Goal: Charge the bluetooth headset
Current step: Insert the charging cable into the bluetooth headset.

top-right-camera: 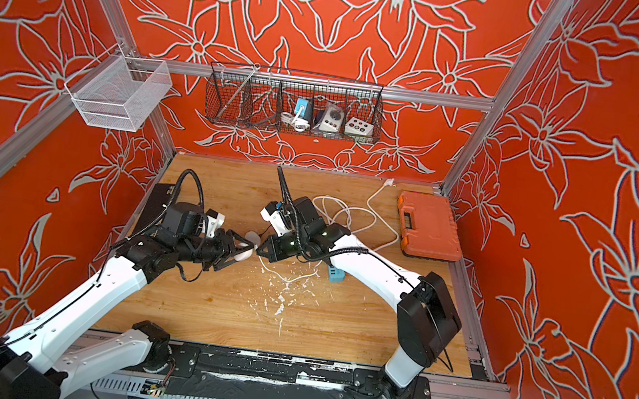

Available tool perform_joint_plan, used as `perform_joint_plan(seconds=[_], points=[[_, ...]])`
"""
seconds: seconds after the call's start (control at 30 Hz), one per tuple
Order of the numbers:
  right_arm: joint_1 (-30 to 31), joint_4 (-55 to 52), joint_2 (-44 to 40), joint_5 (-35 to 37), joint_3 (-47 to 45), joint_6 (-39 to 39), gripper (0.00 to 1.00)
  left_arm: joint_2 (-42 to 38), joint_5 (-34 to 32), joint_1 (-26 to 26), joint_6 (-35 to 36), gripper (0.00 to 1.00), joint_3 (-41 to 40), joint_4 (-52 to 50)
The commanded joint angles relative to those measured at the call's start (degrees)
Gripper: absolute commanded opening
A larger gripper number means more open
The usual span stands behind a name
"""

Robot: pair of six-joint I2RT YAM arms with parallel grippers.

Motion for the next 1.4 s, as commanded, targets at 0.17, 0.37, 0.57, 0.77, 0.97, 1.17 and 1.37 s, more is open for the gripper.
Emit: perform_joint_plan(seconds=[0.17, 0.37, 0.57, 0.77, 0.97, 1.17, 1.37], points=[[1.99, 6.45, -7.32, 2.34, -9.26, 5.36, 0.00, 2.74, -1.54, 0.61, -2.18, 0.29, 1.67, -0.69], [3.26, 8.81, -5.97, 3.09, -9.01, 10.28, 0.00, 4.02, -1.60, 0.59, -2.47, 0.30, 2.31, -1.87], [4.26, 12.01, -3.66, 3.49, -8.03, 14.06, 0.00, 3.32, -3.29, 0.62, -2.91, 0.32, 2.26, -3.19], [5.60, 14.41, -1.28, 2.16, -7.49, 16.54, 0.00, 3.83, -3.65, 0.58, -3.35, 0.32, 2.43, -3.24], [6.08, 15.01, -1.03, 1.32, -7.36, 16.59, 0.00, 3.93, -3.98, 0.62, -3.56, 0.32, 2.72, -3.00], [6.26, 15.45, -1.09, 1.38, -7.62, 16.78, 0.00, 3.86, -4.39, 0.58, -4.31, 0.32, 2.88, -2.51], [6.26, 16.24, -1.44, 1.47, -7.71, 16.71, 0.00, 3.76, -4.51, 0.58, -4.06, 0.32, 2.81, -2.63]])
